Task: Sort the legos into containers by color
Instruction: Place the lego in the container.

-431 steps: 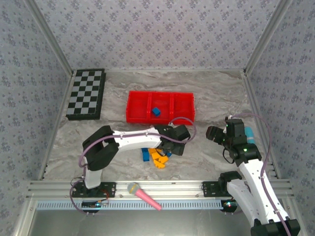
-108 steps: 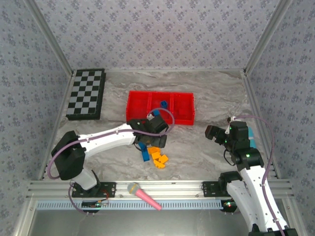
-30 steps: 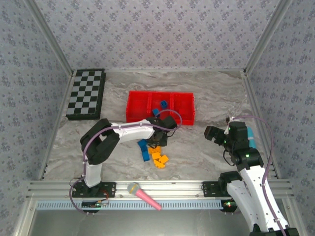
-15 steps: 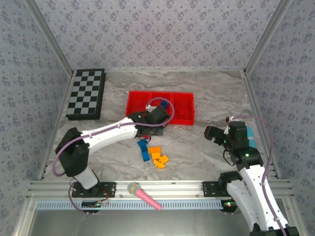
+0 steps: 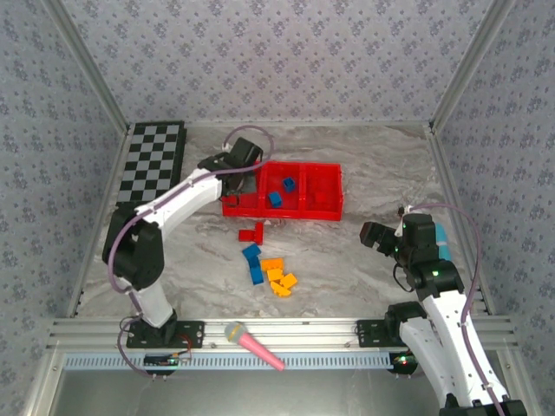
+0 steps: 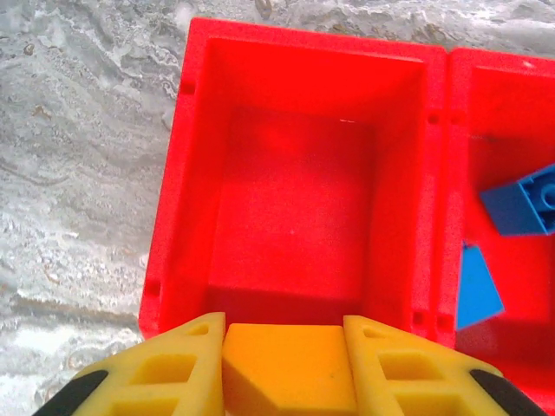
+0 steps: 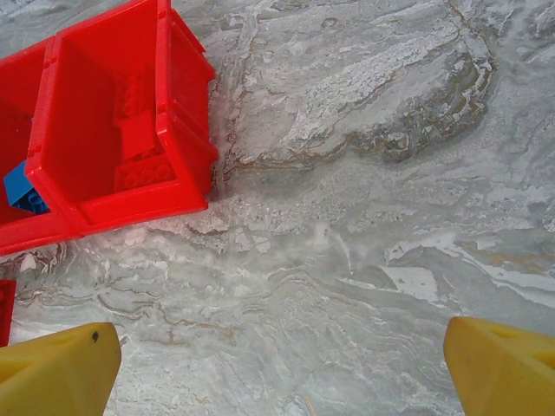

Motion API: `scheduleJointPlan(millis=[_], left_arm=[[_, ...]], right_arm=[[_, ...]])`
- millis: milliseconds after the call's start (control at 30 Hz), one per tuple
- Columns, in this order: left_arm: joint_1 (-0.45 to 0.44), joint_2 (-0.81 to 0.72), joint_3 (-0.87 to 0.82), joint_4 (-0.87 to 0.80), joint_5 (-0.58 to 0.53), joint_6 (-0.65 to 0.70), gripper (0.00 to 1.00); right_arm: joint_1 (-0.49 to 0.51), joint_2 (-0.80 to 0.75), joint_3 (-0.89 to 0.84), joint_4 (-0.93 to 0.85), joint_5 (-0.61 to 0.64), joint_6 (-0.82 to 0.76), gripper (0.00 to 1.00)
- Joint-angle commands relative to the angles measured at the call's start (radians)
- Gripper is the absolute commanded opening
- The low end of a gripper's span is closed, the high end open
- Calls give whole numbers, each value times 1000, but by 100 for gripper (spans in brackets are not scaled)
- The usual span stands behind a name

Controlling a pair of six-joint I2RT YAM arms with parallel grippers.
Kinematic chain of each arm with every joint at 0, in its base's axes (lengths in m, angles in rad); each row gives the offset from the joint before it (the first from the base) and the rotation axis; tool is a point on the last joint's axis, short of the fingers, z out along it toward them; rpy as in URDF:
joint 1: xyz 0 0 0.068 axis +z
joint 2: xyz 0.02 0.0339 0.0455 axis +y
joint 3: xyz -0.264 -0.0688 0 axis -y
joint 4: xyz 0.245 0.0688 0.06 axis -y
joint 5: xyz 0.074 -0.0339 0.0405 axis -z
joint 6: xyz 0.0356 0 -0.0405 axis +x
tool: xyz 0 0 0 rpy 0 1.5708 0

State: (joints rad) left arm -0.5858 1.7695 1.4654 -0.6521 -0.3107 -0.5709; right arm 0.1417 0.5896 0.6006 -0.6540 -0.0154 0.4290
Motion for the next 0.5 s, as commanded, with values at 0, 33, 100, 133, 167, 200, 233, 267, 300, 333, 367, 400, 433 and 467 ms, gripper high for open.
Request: scheduleJointPlan(millis=[0,33,100,133,167,200,233,267,300,333,367,400,433,467], left_arm=[[23,57,58,-6,66,59,19],[28,71,62,5,78,60,20],[30,96,75,14,92,62,24],[30,109,81,15,93,63,27],[33,120,87,17,95,65,31],[35,127,89,19,99,65,35],[38,132,90,23,108,64,38],[41,133,88,27,114,63,40],[43,129,85,30,117,67,42],[43,122,81,34,118,73,45],[43,109,72,39,116,75,50],[43,93,62,47,114,81,54],[43,71,44,58,119,91,59],[43,46,25,69,127,99,66]], right_arm=[[-7,-6,-2,7,-4,-14,98],[-7,-7,-3,6,-3,-14,98],[-7,-7,-2,7,-6,-14,98],[-7,-7,-1,7,-8,-16,98],[-7,-6,-1,6,-9,-16,98],[-7,-7,0,5,-8,-16,98],[-7,-7,-1,5,-9,-16,98],[-7,-7,-1,6,-8,-16,98],[-7,-6,-1,5,-7,-16,98],[-7,-7,-2,6,-6,-16,98],[-7,-6,-2,7,-6,-16,98],[-7,-7,-2,8,-9,-16,98],[-8,-5,-2,10,-10,-16,98],[-8,-4,-3,10,-10,-16,98]])
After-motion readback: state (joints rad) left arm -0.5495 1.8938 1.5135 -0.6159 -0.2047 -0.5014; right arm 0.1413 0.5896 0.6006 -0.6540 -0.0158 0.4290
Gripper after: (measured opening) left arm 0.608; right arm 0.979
